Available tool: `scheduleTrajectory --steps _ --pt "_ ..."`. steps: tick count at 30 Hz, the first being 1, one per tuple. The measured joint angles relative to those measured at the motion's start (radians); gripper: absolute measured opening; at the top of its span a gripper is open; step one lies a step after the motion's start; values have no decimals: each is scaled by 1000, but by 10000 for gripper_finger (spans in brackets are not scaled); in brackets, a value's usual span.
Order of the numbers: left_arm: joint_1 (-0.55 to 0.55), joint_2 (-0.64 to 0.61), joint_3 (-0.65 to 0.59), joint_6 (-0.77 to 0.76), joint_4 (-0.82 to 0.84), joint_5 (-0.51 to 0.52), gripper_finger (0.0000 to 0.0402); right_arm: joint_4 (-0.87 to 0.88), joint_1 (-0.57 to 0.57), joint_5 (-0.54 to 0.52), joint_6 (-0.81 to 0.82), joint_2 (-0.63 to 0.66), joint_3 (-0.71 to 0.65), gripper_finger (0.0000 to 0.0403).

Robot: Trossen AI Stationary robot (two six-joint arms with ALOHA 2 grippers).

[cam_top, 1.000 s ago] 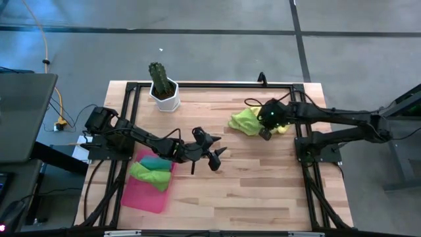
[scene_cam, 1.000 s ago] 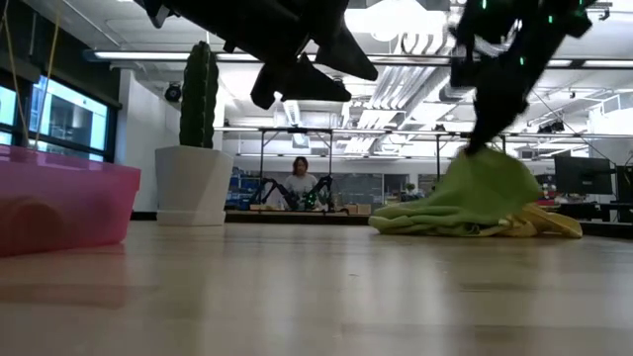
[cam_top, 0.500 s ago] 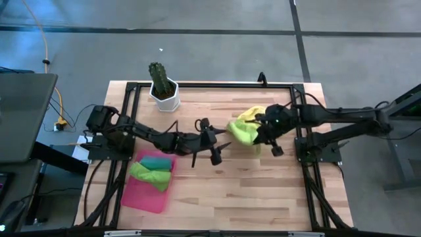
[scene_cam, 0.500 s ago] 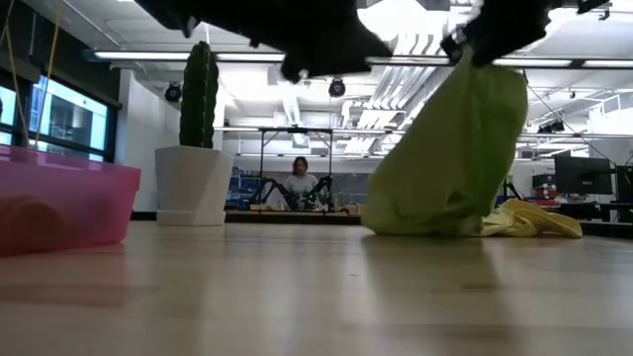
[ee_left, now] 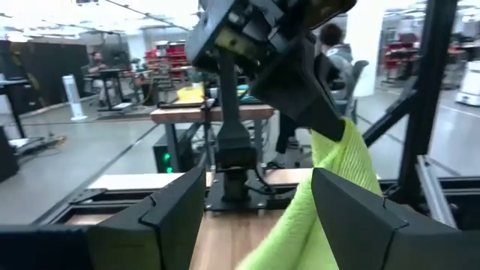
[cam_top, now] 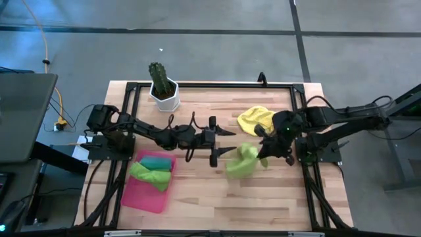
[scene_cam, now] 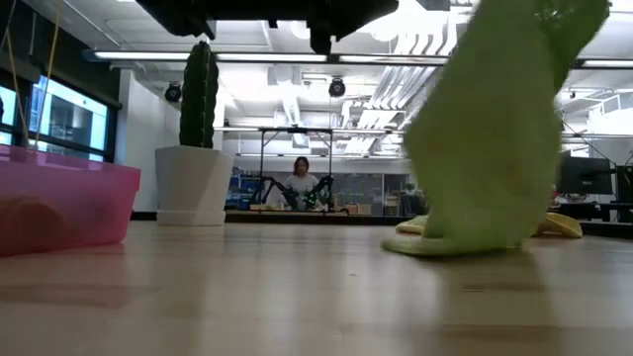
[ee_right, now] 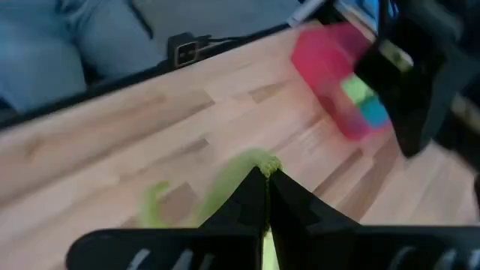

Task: Roll microfiber towels into tight, uniform cylinder then place into a basket
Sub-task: Roll the light green towel

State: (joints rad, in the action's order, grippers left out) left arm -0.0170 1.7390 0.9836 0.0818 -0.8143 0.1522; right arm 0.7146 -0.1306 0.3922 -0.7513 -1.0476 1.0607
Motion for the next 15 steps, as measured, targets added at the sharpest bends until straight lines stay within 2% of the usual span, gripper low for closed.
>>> scheduleTrajectory --steps 6,10,15 --pt "0 0 0 -69 -2 -104 234 -21 -17 0 -364 -8 2 0" --pt "-1 0 0 -117 -6 -135 234 -99 -16 -13 -474 -43 2 0" --pt "-4 0 22 -151 -2 -168 234 -190 -14 -193 -552 -113 2 0"
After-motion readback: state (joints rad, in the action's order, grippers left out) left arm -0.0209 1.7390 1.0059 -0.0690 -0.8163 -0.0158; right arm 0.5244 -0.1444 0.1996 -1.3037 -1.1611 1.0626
